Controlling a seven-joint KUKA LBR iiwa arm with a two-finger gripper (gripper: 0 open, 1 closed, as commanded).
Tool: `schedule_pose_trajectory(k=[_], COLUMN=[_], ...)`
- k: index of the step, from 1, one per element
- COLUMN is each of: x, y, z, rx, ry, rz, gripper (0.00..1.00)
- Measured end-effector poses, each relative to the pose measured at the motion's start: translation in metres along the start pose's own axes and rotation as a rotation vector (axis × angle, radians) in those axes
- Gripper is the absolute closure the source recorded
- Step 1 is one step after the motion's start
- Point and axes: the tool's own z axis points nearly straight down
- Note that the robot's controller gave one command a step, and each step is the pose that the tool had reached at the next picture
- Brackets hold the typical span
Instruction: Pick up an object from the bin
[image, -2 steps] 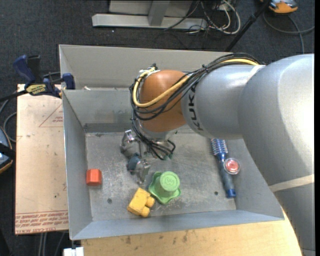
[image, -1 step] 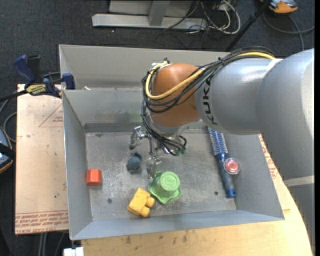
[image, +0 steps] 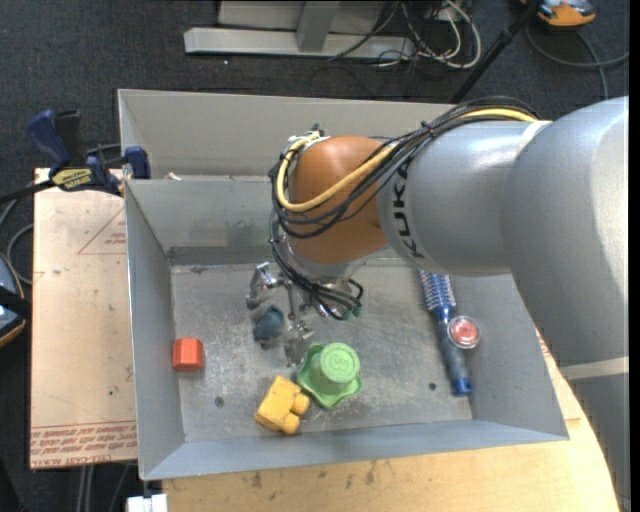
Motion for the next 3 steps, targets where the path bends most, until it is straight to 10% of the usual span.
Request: schedule_pose_trajectory(k=[2,3], x=[-0.0064,-0.0065], y=[-0.0097,-0.0109], z=[0.0216,0.0202], rx=[0.000,0.002], ry=[-0.003,-0.002], rz=[-0.098,-0.096], gripper=[0.00,1.00])
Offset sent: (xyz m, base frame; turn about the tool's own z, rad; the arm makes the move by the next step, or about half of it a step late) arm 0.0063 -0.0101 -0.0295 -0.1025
